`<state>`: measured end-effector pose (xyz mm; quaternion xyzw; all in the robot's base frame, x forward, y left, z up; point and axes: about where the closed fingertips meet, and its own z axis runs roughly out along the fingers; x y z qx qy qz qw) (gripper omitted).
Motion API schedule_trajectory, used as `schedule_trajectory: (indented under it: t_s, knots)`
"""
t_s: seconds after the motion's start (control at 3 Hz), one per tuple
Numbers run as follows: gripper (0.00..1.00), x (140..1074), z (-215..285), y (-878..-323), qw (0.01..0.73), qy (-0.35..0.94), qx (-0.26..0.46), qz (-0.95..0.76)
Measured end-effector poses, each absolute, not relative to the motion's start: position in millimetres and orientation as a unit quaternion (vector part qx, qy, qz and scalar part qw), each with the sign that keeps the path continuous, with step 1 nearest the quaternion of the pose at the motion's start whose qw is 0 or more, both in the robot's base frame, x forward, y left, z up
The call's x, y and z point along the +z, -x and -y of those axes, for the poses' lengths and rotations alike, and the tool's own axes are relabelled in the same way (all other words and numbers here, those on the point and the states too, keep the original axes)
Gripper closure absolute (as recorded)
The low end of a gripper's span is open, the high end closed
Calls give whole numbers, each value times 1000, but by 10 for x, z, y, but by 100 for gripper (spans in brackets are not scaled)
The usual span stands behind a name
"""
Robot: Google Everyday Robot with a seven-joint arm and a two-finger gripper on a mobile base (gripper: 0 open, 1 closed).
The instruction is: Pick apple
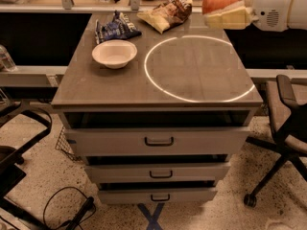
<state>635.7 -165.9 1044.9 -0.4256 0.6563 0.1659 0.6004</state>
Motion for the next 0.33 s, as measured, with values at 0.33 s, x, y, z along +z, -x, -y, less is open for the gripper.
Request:
schedule_trajectory:
  t_s: [0.33]
  knots:
    - [100, 10449, 1659, -6357, 600, 426, 166, -656]
